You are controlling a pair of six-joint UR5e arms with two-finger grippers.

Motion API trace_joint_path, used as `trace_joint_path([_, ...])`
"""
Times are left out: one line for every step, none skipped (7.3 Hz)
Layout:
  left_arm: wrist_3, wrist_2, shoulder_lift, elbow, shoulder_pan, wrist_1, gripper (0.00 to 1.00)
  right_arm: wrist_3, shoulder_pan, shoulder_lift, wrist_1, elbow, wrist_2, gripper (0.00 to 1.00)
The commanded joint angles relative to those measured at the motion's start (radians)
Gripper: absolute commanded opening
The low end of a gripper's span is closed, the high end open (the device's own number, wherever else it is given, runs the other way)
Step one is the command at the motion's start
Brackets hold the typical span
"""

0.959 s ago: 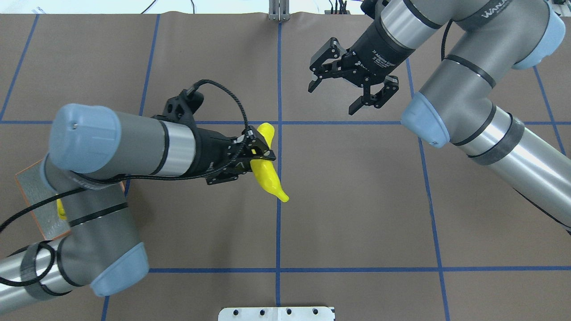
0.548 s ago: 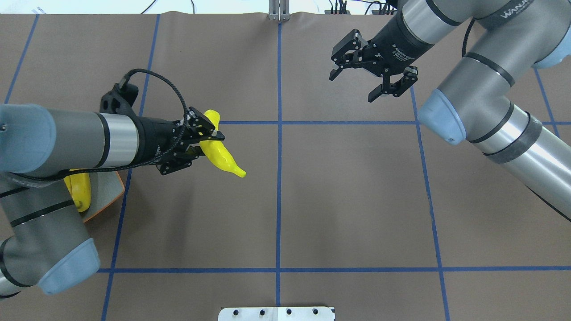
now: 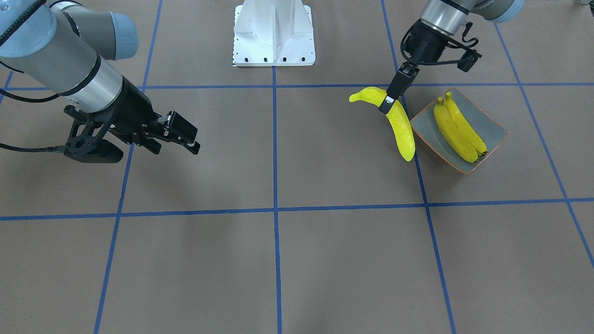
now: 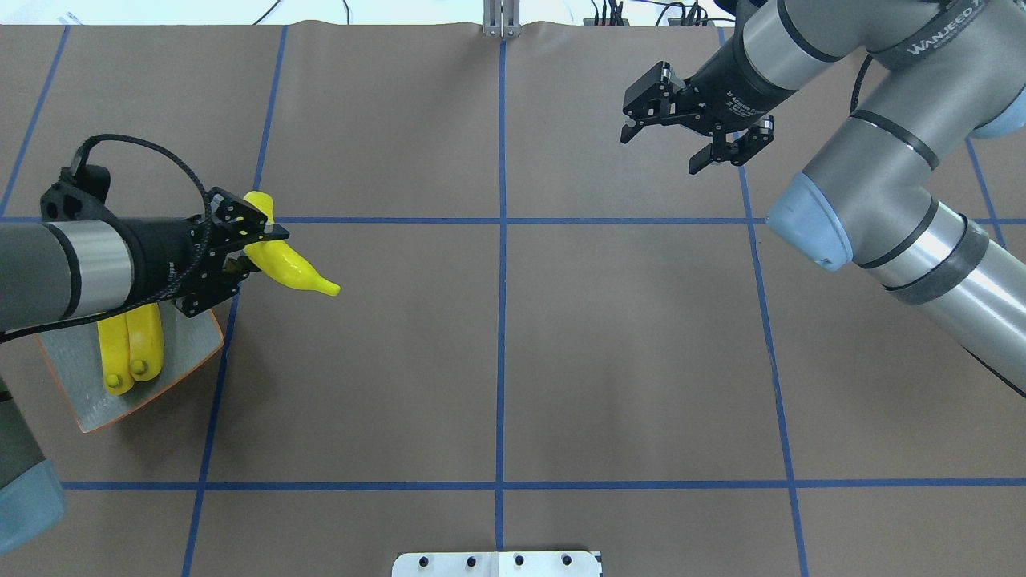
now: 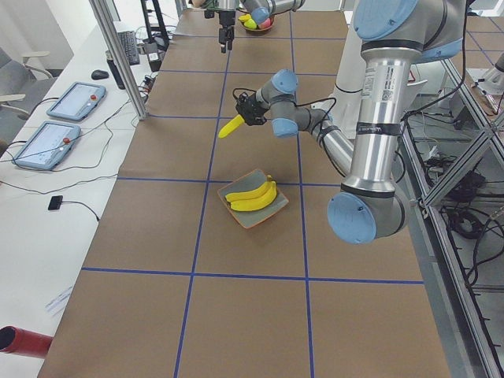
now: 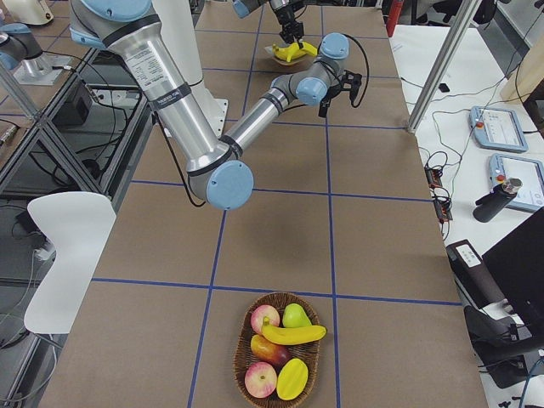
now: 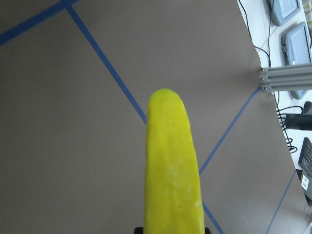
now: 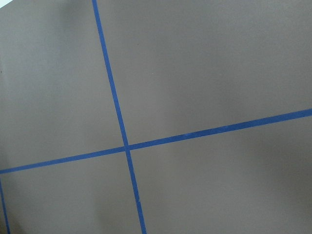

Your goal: Transfer all bananas from basket to plate

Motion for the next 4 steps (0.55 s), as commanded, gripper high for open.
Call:
trace_joint_path([-0.009, 0.001, 0.084, -0.017, -0.009, -0.006, 0.0, -0.002, -0.003, -0.007, 0.0, 0.001, -0.043, 1.0])
trace_joint_path([-0.008, -0.002, 0.132, -0.035, -0.027, -0.007, 0.0, -0.002, -0.004, -0.007, -0.001, 0.001, -0.053, 1.0])
trace_joint_path([-0.002, -0.006, 0.169, -0.043, -0.047, -0.009, 0.0, -0.002, -0.006, -0.01, -0.001, 0.003, -0.054, 1.0])
trace_joint_path([0.009, -0.011, 0.225, -0.057, -0.067, -0.02, 0.0, -0.001, -0.009, -0.012, -0.001, 0.003, -0.056, 1.0])
